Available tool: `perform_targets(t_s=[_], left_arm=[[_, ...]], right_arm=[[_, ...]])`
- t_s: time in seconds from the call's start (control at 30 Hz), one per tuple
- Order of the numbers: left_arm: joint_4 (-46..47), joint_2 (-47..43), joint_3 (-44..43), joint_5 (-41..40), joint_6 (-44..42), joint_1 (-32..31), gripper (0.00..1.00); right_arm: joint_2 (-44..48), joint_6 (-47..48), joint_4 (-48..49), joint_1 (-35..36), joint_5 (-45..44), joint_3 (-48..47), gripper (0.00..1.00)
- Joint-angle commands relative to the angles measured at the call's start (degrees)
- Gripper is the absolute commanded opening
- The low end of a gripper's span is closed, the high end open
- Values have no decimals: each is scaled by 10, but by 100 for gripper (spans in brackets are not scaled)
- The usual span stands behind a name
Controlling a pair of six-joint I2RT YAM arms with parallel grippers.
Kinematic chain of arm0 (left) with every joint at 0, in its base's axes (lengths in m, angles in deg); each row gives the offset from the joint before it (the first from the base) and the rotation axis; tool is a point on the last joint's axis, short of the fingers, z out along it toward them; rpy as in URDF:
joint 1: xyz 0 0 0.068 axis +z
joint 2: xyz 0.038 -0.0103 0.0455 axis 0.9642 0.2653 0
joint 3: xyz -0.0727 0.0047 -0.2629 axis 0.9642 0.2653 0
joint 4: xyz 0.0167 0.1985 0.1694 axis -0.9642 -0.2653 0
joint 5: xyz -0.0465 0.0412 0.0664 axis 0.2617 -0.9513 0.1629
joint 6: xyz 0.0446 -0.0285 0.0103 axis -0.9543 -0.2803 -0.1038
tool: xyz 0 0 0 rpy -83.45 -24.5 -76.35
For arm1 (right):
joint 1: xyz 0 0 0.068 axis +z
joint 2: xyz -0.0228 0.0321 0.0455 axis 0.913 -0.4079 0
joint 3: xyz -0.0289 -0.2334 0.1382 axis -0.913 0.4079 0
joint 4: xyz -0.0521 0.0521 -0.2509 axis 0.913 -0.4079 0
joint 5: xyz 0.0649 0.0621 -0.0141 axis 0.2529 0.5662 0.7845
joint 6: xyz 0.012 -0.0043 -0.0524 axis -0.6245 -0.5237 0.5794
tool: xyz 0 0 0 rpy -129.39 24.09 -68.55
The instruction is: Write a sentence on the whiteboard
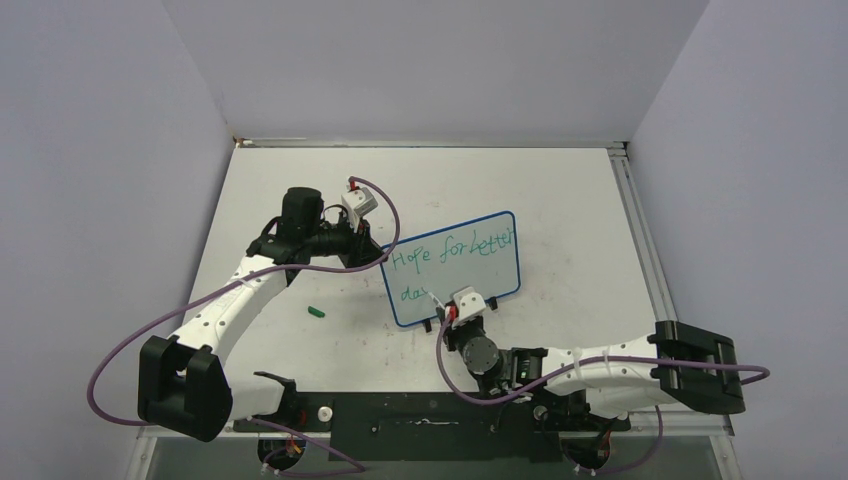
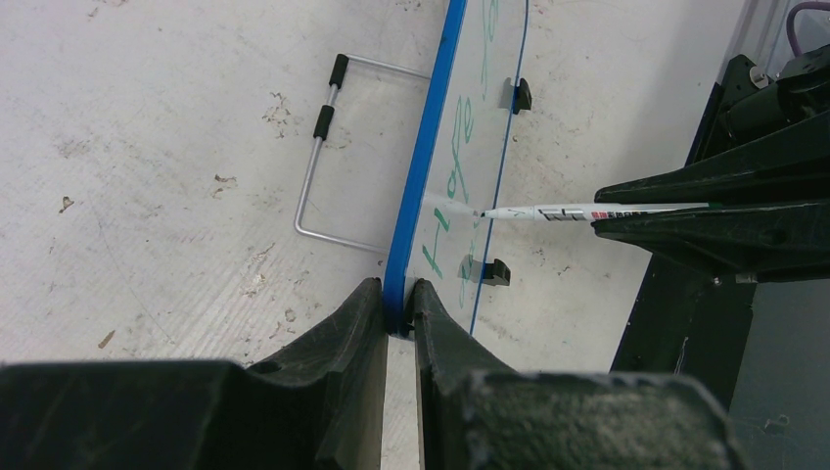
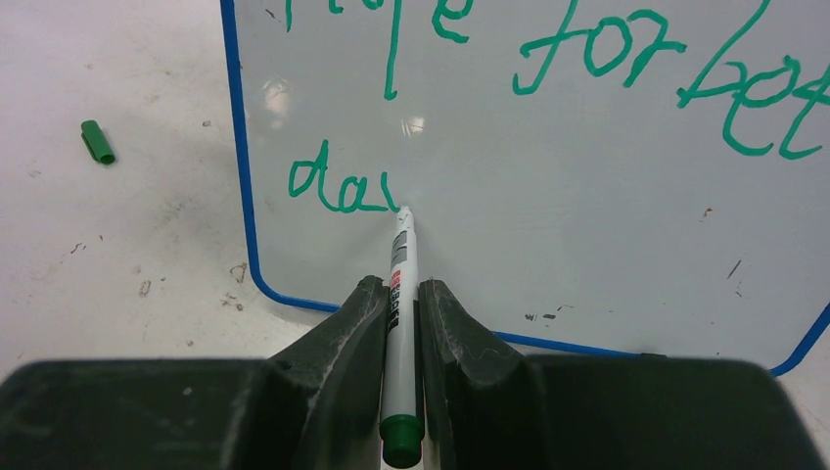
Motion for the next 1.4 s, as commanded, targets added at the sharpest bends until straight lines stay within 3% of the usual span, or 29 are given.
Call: perform_targets(t_s=[0.0,0.5,1.0,1.37], left_arm=[[-31,8,-10,-18,-22,-4,0],[-31,6,-10,-17,-22,-4,0],[-31,6,-11,-16,-22,-4,0],[-31,7,-11,-16,-22,-4,0]], right_arm=[[38,14,18,9,-22,1,5],[4,53,67,-12,-9,-7,5],[-9,-14,-5,0,37,-4,5],[-44,-32,6,14,76,-14,5]])
